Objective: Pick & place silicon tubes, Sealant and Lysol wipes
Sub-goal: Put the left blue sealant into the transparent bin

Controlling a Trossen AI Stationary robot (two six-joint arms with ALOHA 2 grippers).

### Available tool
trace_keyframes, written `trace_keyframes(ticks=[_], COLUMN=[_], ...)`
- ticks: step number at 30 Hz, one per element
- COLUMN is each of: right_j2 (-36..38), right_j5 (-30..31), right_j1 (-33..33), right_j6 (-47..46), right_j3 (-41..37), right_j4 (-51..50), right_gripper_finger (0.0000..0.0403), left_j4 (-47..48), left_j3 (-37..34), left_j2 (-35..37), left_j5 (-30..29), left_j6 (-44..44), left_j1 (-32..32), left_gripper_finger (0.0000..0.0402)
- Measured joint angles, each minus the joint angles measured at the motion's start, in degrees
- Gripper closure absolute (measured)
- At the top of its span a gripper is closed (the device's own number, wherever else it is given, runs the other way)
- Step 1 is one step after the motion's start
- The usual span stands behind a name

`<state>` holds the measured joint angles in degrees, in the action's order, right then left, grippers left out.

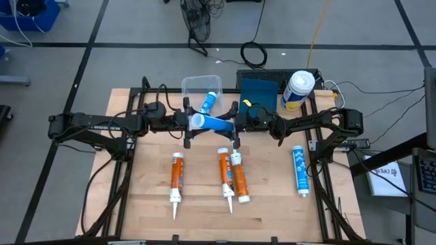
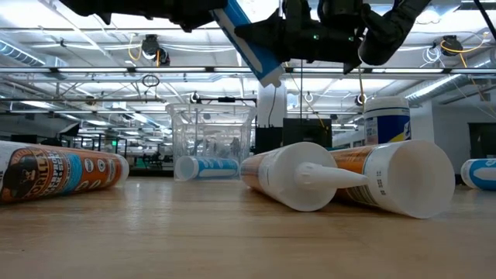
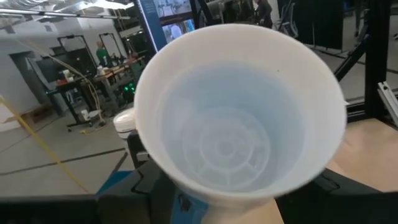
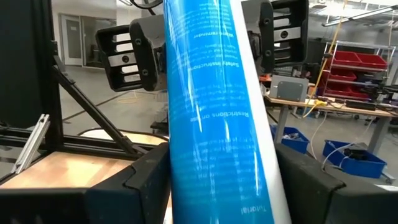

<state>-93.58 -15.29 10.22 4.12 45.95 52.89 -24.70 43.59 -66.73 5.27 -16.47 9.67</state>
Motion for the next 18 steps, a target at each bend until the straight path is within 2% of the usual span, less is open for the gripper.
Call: trace_keyframes(ticks=[6,14,18], right_j2=[0.0,0.2,1.7], right_j5=[3.1,5.5,6.5], right_j1=[-0.1,-0.1,-0.1], right_j6=[0.1,0.4,-0.4], right_j3=[-0.1,-0.3,-0.2], right_j4=[-1.1,-1.6,-4.2], right_gripper_finger=[0.0155,0.0064,0.0038], left_j4=[0.8,0.5,1.0], left_j3=[0.0,0.3,0.3], left_j2=[0.1,0.2,0.3], left_j5=[-0.9,-1.3,-3.5], left_j6=[0.1,1.1,0.9], left_j1=[0.1,0.2,0.3], left_gripper_finger=[0.0186,0.0186,0.0186])
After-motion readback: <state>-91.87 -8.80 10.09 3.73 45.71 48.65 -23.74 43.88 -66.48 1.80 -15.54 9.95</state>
